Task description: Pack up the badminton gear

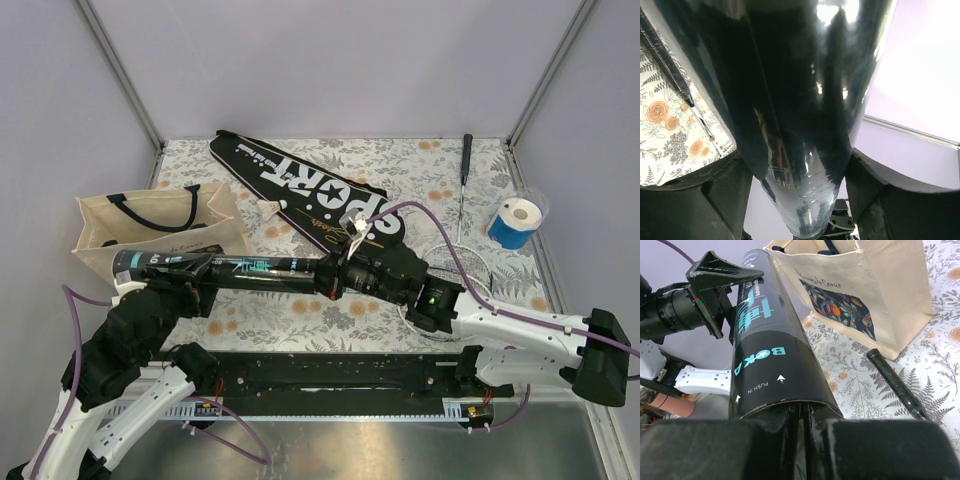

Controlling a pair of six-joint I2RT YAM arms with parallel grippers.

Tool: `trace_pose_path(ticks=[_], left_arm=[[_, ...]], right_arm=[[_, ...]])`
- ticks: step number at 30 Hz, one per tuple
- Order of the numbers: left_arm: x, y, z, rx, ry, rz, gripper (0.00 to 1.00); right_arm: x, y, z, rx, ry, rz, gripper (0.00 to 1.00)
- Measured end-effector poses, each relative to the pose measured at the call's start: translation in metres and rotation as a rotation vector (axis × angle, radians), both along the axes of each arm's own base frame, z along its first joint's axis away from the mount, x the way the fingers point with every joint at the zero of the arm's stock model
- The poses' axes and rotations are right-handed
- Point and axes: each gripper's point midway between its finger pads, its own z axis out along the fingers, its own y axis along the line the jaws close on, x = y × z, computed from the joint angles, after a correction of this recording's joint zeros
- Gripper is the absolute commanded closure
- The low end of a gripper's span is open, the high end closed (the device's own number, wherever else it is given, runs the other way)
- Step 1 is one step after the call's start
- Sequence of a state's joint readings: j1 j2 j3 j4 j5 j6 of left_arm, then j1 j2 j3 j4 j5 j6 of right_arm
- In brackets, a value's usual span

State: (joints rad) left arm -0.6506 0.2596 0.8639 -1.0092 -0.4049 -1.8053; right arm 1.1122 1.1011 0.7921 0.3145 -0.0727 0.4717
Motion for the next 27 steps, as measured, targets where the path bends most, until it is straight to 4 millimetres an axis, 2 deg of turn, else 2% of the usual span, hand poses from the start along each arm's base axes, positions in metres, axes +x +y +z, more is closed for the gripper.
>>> trace_pose_path(ticks=[3, 5, 9, 14, 20, 24, 27], left_arm=[[0.001, 0.000, 0.001, -0.004, -0.003, 0.003, 0.81], [0.001, 0.000, 0.002, -0.012, -0.006, 0.006, 0.81], [0.001, 0.002, 0.004, -0.028, -0.012, 0.018, 0.81], [0.002, 0.006, 0.005, -0.023, -0.020, 0.040, 0.80], [0.005, 0.012, 0.005, -0.012, -0.029, 0.075, 0.80], [0.006, 0.016, 0.007, -0.007, -0.037, 0.096, 0.80], [0.007, 0.021, 0.014, -0.009, -0.054, 0.115, 0.80]], right_arm=[[0.004, 0.000, 0.000, 0.009, 0.011, -0.022, 0.71], [0.007, -0.001, 0.002, 0.017, 0.022, -0.044, 0.58], [0.007, -0.019, 0.015, 0.053, 0.034, -0.092, 0.44], [0.001, -0.052, 0.032, 0.116, 0.029, -0.147, 0.38], [0.004, -0.078, 0.024, 0.114, 0.041, -0.227, 0.32], [0.022, -0.086, 0.015, 0.084, 0.048, -0.338, 0.32], [0.049, -0.090, -0.003, 0.034, 0.057, -0.441, 0.32]])
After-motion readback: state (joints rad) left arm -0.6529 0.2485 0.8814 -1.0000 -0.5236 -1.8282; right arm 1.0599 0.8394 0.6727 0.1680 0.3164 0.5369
